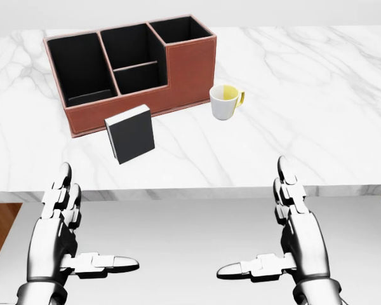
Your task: Pick up the book and place it in the front compartment of the caddy.
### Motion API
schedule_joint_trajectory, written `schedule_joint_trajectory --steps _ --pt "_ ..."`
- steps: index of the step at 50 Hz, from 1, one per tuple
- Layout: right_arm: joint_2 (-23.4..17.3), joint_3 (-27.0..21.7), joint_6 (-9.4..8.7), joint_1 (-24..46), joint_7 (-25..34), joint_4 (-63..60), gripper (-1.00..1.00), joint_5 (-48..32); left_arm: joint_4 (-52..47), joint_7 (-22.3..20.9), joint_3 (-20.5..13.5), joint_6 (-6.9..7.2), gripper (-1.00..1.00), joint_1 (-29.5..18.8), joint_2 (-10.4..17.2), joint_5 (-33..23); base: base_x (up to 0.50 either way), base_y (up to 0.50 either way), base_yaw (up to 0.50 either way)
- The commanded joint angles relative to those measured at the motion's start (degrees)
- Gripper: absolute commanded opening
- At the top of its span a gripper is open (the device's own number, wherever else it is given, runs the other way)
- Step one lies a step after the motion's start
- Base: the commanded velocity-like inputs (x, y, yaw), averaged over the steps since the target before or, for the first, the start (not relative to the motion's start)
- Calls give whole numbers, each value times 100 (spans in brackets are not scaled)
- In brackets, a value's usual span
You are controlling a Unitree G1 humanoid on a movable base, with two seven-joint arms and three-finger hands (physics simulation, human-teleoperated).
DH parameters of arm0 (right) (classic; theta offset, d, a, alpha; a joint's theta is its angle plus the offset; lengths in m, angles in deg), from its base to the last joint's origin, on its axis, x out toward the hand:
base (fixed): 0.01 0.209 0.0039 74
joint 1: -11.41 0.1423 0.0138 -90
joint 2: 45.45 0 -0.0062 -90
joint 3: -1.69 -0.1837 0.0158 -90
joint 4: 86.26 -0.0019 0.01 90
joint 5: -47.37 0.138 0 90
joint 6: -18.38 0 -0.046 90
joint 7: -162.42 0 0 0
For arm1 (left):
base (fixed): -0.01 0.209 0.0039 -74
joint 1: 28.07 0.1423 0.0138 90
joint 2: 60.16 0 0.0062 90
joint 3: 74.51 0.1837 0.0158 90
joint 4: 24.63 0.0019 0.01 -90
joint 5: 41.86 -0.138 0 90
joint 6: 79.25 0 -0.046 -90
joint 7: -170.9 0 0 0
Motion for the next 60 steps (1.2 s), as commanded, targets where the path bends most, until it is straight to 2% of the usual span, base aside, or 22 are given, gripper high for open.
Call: schedule_joint_trajectory --steps 1,23,26,28,30,32,33,36,38,39,40,41,60 --pt "-4 2 407 133 78 523 100 51 572 175 58 -147 100 -252 -12 -59 0 0 50" --pt "31 98 397 92 113 495 100 6 496 135 43 -147 100 -218 -4 -55 0 0 50" --pt "33 88 412 114 84 543 100 -2 484 136 45 -147 100 -216 -6 -58 0 0 50" --pt "23 127 525 105 13 570 100 -158 476 127 51 -147 100 -202 -6 -64 0 0 50" --pt "39 144 532 122 -65 564 100 -240 454 134 52 -147 100 -190 -8 -77 0 0 50" --pt "89 115 312 121 -5 487 100 -7 446 126 49 -147 100 -188 -8 -70 -1 3 0" --pt "53 108 392 150 -183 544 100 -225 457 128 44 -147 100 -198 -7 -65 0 0 0" --pt "60 91 280 148 -73 530 100 -25 444 132 51 -147 100 -191 -12 -72 0 0 0" --pt "46 108 302 127 -65 484 100 -43 439 132 57 -147 100 -181 -14 -76 0 0 0" --pt "38 124 482 70 35 453 100 37 445 133 57 -147 100 -184 -13 -79 0 0 0" --pt "30 152 468 29 31 391 100 -37 445 130 56 -147 100 -185 -13 -77 20 8 0" --pt "27 156 532 7 55 393 100 -39 442 123 56 -147 100 -186 -11 -71 32 13 0" --pt "39 177 532 -5 118 443 100 -76 406 120 46 -147 100 -175 -10 -57 46 19 0"
